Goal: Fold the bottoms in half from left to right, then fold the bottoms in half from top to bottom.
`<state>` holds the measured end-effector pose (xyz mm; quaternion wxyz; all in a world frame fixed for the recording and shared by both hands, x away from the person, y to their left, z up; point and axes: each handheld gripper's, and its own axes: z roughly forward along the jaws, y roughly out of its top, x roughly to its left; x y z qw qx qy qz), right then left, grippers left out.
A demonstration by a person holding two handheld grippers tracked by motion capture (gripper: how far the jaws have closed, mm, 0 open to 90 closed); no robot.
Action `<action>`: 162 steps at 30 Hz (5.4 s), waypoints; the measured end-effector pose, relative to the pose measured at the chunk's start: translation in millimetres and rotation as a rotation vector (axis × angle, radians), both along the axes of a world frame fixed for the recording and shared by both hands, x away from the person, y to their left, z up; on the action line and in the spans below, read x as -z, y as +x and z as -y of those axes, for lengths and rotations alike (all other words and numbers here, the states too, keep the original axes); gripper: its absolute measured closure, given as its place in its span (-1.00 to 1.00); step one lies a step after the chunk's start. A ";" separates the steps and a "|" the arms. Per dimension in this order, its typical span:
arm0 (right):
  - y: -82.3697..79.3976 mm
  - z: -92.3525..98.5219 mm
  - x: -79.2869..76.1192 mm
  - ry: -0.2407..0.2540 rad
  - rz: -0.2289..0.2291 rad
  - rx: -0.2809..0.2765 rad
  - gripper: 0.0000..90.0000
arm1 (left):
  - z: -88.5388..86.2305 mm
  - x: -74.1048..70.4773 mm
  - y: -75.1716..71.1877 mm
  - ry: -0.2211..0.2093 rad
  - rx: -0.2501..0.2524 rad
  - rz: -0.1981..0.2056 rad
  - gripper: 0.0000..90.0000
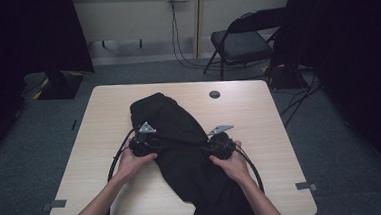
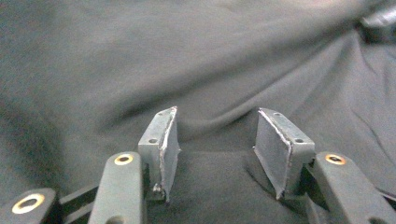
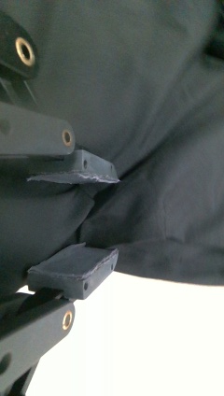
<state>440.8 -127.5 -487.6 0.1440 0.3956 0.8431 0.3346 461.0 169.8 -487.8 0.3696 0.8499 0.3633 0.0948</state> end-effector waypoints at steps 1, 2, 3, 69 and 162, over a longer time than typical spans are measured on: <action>-9.4 1.0 -1.3 -0.010 -0.010 -0.017 0.25 | 0.4 -1.3 -1.0 0.011 -0.001 0.009 0.09; -15.7 2.0 -2.1 -0.017 -0.016 -0.025 0.26 | 0.7 -3.8 -2.2 0.018 -0.004 0.038 0.09; -27.2 4.1 -3.0 -0.024 -0.023 -0.040 0.26 | 0.7 -5.3 -2.2 0.009 -0.009 0.042 0.09; 43.9 8.3 2.4 0.158 -0.070 0.088 0.66 | 19.0 10.2 13.2 -0.210 -0.042 -0.074 0.01; -57.4 7.0 -198.5 0.273 0.249 -0.107 0.77 | -0.4 -178.4 -89.0 -0.221 0.156 0.220 0.89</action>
